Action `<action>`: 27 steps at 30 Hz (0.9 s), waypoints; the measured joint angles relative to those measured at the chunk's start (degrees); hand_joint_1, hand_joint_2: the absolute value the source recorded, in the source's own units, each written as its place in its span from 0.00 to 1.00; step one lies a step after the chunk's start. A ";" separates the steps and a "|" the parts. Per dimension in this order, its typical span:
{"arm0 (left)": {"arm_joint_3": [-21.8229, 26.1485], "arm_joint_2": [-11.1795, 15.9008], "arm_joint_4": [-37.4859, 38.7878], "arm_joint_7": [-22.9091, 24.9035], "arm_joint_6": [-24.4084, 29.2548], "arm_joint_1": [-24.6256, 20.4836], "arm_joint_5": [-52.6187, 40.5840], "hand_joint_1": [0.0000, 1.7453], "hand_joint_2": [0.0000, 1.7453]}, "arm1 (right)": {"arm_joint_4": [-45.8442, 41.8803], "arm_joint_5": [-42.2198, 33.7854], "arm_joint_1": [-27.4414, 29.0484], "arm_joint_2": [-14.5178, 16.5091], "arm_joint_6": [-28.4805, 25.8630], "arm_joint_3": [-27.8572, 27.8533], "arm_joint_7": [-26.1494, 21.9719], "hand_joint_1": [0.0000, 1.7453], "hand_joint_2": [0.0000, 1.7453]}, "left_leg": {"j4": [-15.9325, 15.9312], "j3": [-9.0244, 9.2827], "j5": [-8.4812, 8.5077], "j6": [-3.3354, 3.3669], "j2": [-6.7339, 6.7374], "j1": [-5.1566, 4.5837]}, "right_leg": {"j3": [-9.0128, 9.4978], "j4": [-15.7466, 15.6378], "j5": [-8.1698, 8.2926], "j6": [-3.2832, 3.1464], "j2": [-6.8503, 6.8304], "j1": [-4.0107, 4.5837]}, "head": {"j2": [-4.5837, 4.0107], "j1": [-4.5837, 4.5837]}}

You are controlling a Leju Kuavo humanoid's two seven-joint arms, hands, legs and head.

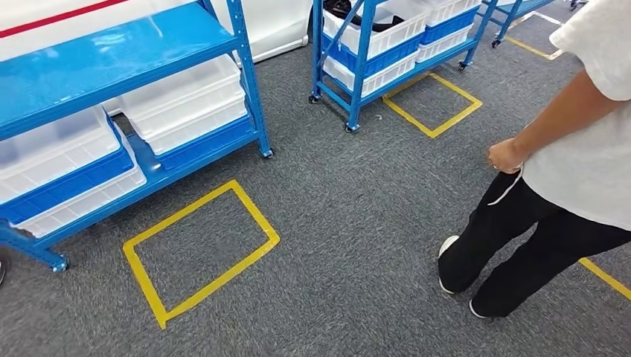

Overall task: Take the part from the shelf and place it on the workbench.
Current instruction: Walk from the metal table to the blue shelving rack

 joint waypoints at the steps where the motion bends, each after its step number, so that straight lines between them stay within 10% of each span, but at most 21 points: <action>1: 0.00 0.00 0.00 -0.02 -0.01 0.07 0.00 0.00 0.00 | 0.00 0.00 -0.04 0.01 0.00 -0.01 0.00 0.00 0.00 | -0.02 -0.26 0.13 -0.45 -0.65 0.07 | -0.02 -0.13 0.11 -0.26 -0.57 0.14 | 0.01 0.00; 4: -0.02 -0.10 0.00 -0.04 -0.05 0.36 -0.05 0.00 0.00 | 0.00 0.01 -0.06 0.03 0.00 -0.02 0.00 0.00 0.00 | 1.82 -1.40 -1.20 -1.28 1.30 0.21 | 0.14 -0.76 0.53 -1.58 -2.67 0.12 | 0.01 -0.02; 6: -0.02 -0.17 0.00 -0.05 -0.07 0.19 -0.07 0.00 0.00 | 0.00 0.02 0.09 0.04 0.00 -0.02 0.00 0.00 0.00 | 8.19 -4.30 -4.90 -1.52 4.34 0.13 | 0.12 -0.98 0.60 -2.23 -4.35 0.35 | 0.00 -0.04; 9: -0.01 -0.17 0.00 -0.05 -0.08 0.11 -0.07 0.00 0.00 | 0.00 0.02 0.25 0.03 0.01 -0.02 0.01 0.00 0.00 | 16.30 -7.78 -7.87 -1.66 5.45 0.14 | 0.00 -0.89 0.45 -2.55 -6.98 0.85 | 0.00 -0.04; 15: -0.01 -0.05 -0.02 -0.16 -0.10 0.11 -0.14 0.00 0.00 | 0.00 0.16 0.14 0.29 0.14 -0.02 0.01 0.00 0.00 | 0.08 1.05 -1.22 0.23 10.75 -1.21 | 0.78 -0.82 -0.13 -1.84 -10.90 1.44 | -0.01 -0.03; 18: -0.01 -0.04 -0.02 -0.25 -0.11 0.29 -0.15 0.00 0.00 | 0.00 0.27 -0.06 0.40 0.32 -0.02 0.03 0.00 0.00 | -0.76 1.23 -0.62 0.99 8.87 -1.05 | 1.16 -0.73 -0.57 -0.90 -11.27 1.41 | 0.00 -0.02; 23: 0.00 -0.13 -0.02 -0.32 -0.11 0.10 -0.24 0.00 0.00 | 0.00 0.39 -0.03 0.26 0.50 -0.26 0.08 0.00 0.00 | -1.41 1.10 0.30 1.98 5.60 -0.50 | -4.89 12.62 -7.81 0.20 -4.94 0.80 | 0.01 -0.01; 25: 0.00 -0.13 -0.02 -0.35 -0.11 0.17 -0.26 0.00 0.00 | 0.00 0.44 0.00 0.15 0.54 -0.35 0.14 0.00 0.00 | -1.12 1.02 0.26 1.91 3.92 -0.45 | -5.84 13.99 -6.70 0.38 -4.69 0.62 | -0.01 -0.01; 27: 0.00 -0.16 -0.02 -0.41 -0.11 0.22 -0.26 0.00 0.00 | 0.00 0.54 0.01 0.09 0.56 -0.38 0.16 0.00 0.00 | -0.63 0.95 0.05 1.58 2.24 -0.34 | -3.19 7.57 -2.34 0.42 -3.42 0.23 | -0.01 -0.01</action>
